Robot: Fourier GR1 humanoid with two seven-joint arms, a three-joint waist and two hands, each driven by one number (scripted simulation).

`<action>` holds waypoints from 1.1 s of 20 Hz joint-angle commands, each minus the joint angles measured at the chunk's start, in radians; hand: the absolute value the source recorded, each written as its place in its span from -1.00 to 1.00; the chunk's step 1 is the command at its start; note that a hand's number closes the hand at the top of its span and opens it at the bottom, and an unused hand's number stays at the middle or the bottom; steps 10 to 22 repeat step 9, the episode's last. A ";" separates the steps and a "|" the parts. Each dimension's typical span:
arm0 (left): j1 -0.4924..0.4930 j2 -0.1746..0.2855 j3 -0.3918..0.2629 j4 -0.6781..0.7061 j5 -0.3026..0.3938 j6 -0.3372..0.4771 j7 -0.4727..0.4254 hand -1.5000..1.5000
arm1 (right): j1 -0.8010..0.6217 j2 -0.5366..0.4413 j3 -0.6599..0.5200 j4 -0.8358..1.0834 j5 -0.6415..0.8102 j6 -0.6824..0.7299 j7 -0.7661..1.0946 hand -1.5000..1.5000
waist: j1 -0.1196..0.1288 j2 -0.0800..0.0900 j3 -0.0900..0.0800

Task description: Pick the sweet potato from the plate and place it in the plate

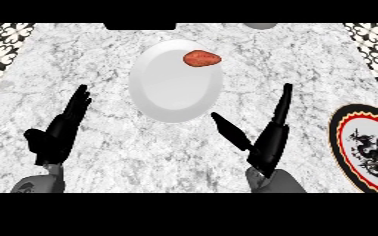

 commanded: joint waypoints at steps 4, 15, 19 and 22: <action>0.016 -0.017 0.004 0.038 -0.035 0.009 -0.062 0.00 | 0.126 -0.148 0.108 -0.053 -0.243 -0.131 -0.196 -1.00 | 0.005 0.003 0.000; 0.020 -0.007 0.011 0.002 -0.014 -0.032 -0.024 0.00 | 0.147 -0.201 0.109 -0.037 -0.373 -0.179 -0.345 -1.00 | 0.007 0.003 0.001; 0.020 -0.007 0.011 0.002 -0.014 -0.032 -0.024 0.00 | 0.147 -0.201 0.109 -0.037 -0.373 -0.179 -0.345 -1.00 | 0.007 0.003 0.001; 0.020 -0.007 0.011 0.002 -0.014 -0.032 -0.024 0.00 | 0.147 -0.201 0.109 -0.037 -0.373 -0.179 -0.345 -1.00 | 0.007 0.003 0.001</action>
